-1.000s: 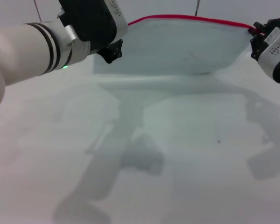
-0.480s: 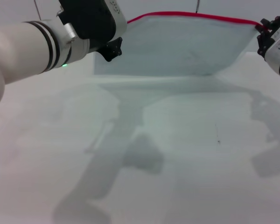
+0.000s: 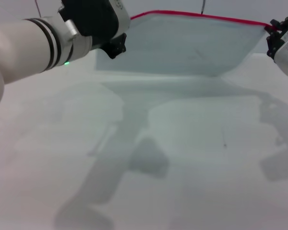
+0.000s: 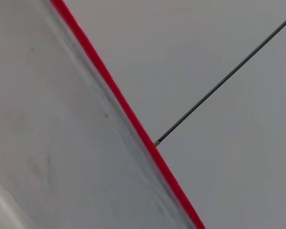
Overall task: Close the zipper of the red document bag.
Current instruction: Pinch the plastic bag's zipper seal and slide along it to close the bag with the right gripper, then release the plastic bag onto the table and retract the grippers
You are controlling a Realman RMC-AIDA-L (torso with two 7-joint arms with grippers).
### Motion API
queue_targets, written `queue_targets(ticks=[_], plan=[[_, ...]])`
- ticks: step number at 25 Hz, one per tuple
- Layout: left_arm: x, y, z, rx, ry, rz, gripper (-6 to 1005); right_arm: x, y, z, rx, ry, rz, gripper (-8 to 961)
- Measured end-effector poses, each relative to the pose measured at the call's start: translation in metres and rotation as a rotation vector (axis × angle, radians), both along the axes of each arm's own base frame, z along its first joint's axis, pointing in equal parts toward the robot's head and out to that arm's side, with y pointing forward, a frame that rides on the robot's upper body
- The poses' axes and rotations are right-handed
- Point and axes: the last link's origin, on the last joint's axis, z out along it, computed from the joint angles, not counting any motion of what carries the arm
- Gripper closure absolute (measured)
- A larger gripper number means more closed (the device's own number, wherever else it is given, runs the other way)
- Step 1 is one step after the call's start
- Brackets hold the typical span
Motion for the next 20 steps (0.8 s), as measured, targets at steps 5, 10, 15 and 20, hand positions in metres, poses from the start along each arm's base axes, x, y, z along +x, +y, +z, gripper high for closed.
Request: queue_targets(ticks=[5, 10, 15, 20], plan=[[0.001, 0.003, 0.004, 0.022, -0.017, -0.005, 797, 0.001, 0.001, 0.001, 0.002, 0.000, -0.003, 788], [0.003, 0.009, 0.004, 0.050, -0.050, -0.032, 793, -0.001, 0.002, 0.001, 0.006, 0.012, -0.003, 772], [0.003, 0.013, -0.003, 0.055, -0.068, -0.055, 789, -0.001, 0.003, 0.003, 0.033, 0.065, -0.005, 603], [0.001, 0.015, -0.006, 0.056, -0.094, -0.048, 666, -0.006, -0.002, 0.007, 0.103, 0.194, 0.043, 405]])
